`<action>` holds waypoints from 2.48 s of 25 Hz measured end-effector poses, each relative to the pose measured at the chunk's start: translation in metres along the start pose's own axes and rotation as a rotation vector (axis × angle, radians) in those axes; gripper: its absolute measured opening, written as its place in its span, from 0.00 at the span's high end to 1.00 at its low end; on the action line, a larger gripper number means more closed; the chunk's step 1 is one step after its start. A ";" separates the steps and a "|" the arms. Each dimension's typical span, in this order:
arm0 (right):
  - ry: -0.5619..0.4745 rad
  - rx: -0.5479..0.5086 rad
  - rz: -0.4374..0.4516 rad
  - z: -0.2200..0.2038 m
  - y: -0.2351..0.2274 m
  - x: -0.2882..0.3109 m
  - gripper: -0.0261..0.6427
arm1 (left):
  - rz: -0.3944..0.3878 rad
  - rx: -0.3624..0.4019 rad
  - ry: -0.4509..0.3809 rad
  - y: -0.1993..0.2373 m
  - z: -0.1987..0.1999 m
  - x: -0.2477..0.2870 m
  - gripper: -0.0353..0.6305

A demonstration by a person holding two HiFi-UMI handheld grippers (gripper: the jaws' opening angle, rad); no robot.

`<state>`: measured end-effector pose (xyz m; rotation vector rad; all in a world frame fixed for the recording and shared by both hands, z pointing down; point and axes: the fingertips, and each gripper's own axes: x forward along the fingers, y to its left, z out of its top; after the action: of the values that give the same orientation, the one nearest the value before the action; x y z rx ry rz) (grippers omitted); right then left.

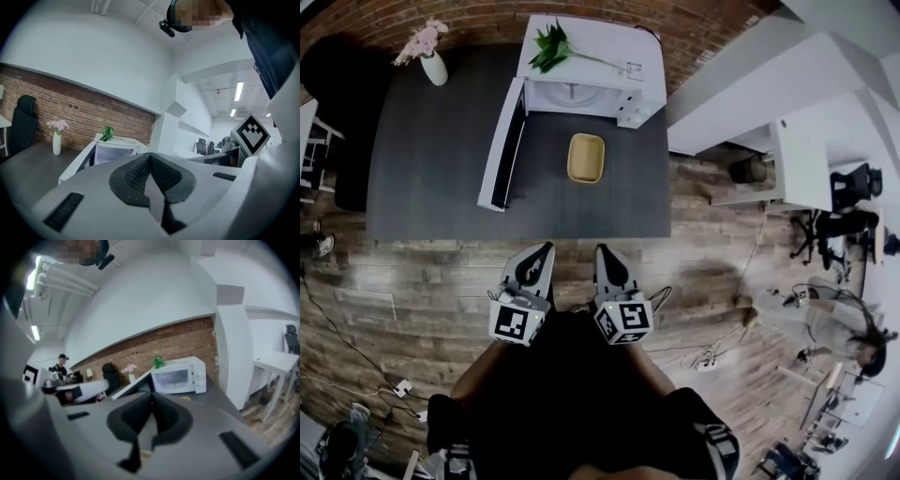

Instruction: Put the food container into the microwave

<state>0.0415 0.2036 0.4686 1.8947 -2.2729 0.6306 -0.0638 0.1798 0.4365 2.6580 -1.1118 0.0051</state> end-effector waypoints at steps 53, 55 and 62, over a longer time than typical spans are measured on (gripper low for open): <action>0.146 -0.115 0.071 0.042 -0.130 0.206 0.91 | 0.062 -0.006 0.003 0.098 0.055 0.195 0.89; 0.160 -0.125 0.060 0.038 -0.131 0.213 0.91 | 0.049 -0.012 0.012 0.105 0.053 0.200 0.89; 0.235 -0.169 0.065 0.017 -0.134 0.233 0.91 | 0.003 -0.023 0.041 0.117 0.047 0.216 0.89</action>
<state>0.1236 -0.0335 0.5667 1.5864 -2.1710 0.6113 0.0024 -0.0614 0.4405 2.6243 -1.0964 0.0471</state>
